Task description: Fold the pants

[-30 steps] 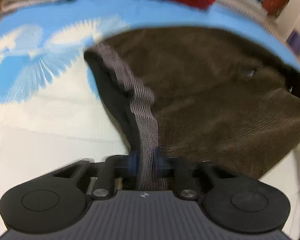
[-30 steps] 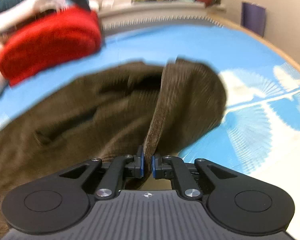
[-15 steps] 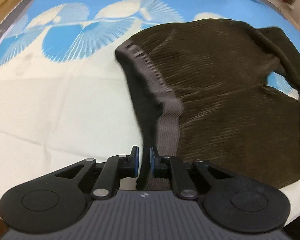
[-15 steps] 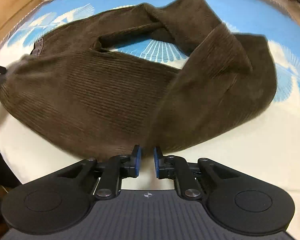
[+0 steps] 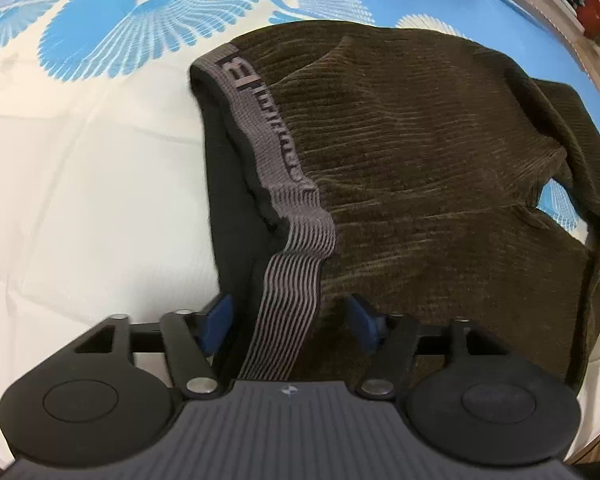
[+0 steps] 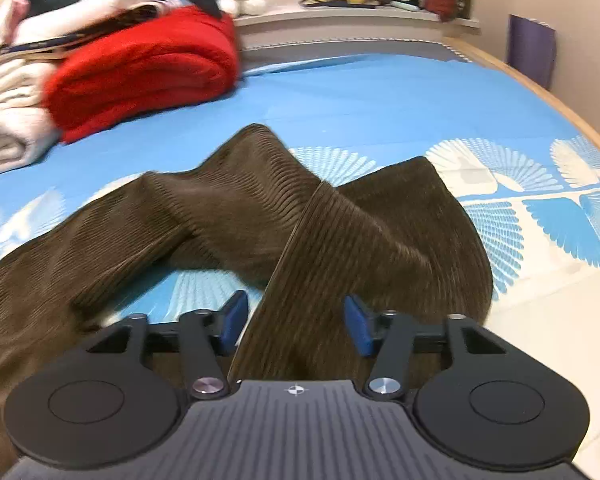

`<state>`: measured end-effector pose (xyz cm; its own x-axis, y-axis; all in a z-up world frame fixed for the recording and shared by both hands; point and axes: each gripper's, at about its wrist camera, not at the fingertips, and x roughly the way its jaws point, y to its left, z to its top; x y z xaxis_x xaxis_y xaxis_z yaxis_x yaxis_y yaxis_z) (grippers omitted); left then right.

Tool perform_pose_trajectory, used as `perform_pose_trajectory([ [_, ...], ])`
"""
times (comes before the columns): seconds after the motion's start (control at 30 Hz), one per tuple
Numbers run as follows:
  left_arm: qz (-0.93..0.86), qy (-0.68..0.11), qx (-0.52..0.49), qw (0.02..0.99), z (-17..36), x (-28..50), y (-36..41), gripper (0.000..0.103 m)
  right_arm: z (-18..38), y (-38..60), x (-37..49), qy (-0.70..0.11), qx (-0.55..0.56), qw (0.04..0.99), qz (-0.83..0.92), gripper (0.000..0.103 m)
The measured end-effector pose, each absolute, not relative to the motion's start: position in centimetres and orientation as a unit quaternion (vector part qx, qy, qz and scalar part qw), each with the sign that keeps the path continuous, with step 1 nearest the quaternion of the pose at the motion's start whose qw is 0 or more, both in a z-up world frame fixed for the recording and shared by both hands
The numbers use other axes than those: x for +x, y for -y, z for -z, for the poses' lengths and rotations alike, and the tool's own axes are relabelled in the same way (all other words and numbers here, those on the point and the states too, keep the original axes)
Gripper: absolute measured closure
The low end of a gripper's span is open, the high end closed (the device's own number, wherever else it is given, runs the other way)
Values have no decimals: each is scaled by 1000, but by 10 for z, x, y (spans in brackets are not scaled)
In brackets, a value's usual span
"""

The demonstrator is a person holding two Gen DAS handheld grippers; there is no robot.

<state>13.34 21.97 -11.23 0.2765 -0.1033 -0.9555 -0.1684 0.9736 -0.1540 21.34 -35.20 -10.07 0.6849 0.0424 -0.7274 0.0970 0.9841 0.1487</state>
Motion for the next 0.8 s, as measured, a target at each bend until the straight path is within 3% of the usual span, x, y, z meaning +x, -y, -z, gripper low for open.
perform_pose_trajectory([
  [0.2,-9,-625,-80,777,131,142,-214,27,134,324,266,-419,13,907,39,41],
  [0.3,2,-633,-34,773,142,143,-203,27,146,317,275,-433,-32,898,68,48],
  [0.37,7,-629,-11,777,145,140,-199,35,146,323,277,-438,-41,894,83,88],
  [0.4,10,-625,-4,781,144,138,-198,40,142,330,275,-437,-29,895,85,96],
  [0.47,17,-617,-15,786,140,135,-202,61,123,352,265,-419,16,902,102,96],
  [0.53,21,-610,-19,792,134,132,-205,69,97,379,246,-387,46,912,127,96],
  [0.67,25,-587,-25,809,115,123,-207,73,68,446,183,-367,90,912,157,97],
  [0.73,26,-579,-17,815,108,116,-211,73,76,478,151,-403,99,896,157,97],
  [0.8,25,-578,-15,816,105,111,-213,73,107,504,122,-492,87,857,125,96],
])
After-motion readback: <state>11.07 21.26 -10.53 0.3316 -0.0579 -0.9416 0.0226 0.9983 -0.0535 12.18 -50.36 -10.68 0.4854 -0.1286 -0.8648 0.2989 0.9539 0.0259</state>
